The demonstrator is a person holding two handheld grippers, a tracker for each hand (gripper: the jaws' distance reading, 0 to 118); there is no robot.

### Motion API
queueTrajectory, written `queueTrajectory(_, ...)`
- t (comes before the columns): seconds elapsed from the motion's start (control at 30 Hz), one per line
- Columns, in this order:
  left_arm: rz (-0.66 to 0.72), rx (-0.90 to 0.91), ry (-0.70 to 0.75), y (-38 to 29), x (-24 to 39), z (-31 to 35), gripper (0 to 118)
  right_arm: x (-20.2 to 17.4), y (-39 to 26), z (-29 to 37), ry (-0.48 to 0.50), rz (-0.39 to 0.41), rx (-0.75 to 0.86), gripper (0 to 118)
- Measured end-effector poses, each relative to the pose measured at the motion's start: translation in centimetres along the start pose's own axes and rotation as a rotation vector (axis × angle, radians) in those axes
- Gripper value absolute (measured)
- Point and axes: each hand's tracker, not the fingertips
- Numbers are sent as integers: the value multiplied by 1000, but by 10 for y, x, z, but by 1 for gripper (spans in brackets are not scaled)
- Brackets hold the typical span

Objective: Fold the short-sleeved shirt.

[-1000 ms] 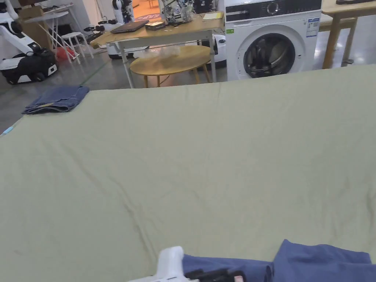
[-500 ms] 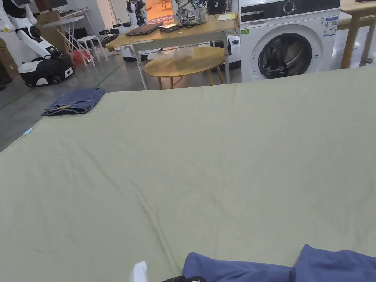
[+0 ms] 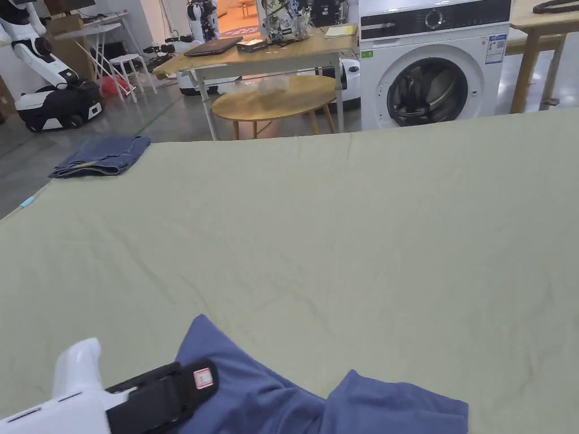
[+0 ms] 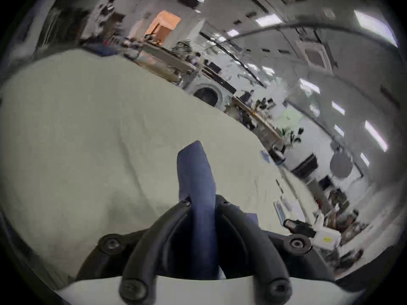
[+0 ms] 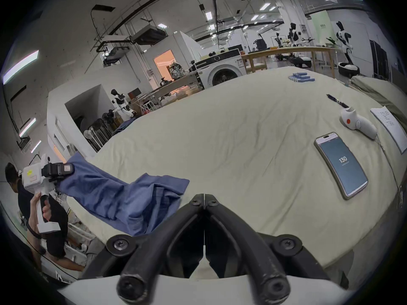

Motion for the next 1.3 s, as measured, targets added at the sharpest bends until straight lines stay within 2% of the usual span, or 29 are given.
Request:
queueTrajectory(0.13, -35, -153, -134, -35, 50, -77, 8, -7, -3, 0, 39, -23, 3, 0)
queueTrajectory(0.3, -99, -301, -157, -81, 87, -170, 8, -14, -9, 8, 43, -3, 0, 0)
queueTrajectory(0.33, -77, -338, -144, -84, 90, -180, 11, -14, -11, 10, 41, -4, -3, 0)
queueTrajectory(0.37, -45, -358, -219, -85, 92, -182, 25, -13, -13, 11, 37, -2, -6, 0)
queueTrajectory(0.4, -1, -382, -306, -84, 91, -184, 46, -11, -15, 12, 32, -3, -10, 0)
queueTrajectory(0.5, 32, -302, -359, -76, 85, -160, 49, -1, -23, 12, 17, -27, -20, 0)
queueTrajectory(0.53, 16, -285, -353, -72, 81, -154, 47, 2, -25, 11, 14, -41, -25, 0)
queueTrajectory(0.57, 17, -271, -339, -71, 77, -150, 34, 3, -28, 11, 10, -54, -29, 0)
queueTrajectory(0.6, 23, -239, -309, -71, 74, -149, 0, 5, -31, 10, 7, -65, -31, 0)
queueTrajectory(0.67, 15, -240, -256, -76, 66, -160, 0, 6, -35, 7, 12, -81, -37, 0)
queueTrajectory(0.73, 27, -375, -299, -95, 65, -185, 0, 1, -38, 5, 12, -87, -44, 0)
queueTrajectory(0.77, 14, -401, -275, -107, 73, -193, 0, -2, -39, 5, 13, -85, -46, 0)
queueTrajectory(0.83, -75, -483, -203, -129, 79, -213, 0, -7, -41, 5, 21, -82, -49, 0)
queueTrajectory(0.9, -117, -481, -206, -142, 89, -218, 0, -13, -42, 3, 35, -77, -57, 0)
queueTrajectory(0.97, -102, -434, -197, -135, 97, -212, 0, -20, -42, -2, 67, -59, -87, 0)
queueTrajectory(1.0, -97, -431, -195, -130, 99, -208, 23, -28, -40, -6, 84, -40, -104, 0)
queueTrajectory(1.03, -86, -413, -214, -122, 95, -200, 39, -35, -38, -12, 96, -18, -119, 0)
queueTrajectory(1.1, -91, -340, -257, -107, 97, -175, 55, -46, -32, -29, 147, 24, -149, 0)
queueTrajectory(1.13, -134, -287, -221, -99, 97, -158, 60, -50, -28, -40, 173, 44, -162, 0)
queueTrajectory(1.2, -196, -234, -190, -82, 89, -129, 63, -62, -20, -62, 200, 66, -176, 0)
queueTrajectory(1.3, -175, -224, -130, -66, 60, -102, 69, -77, -11, -99, 206, 82, -238, 0)
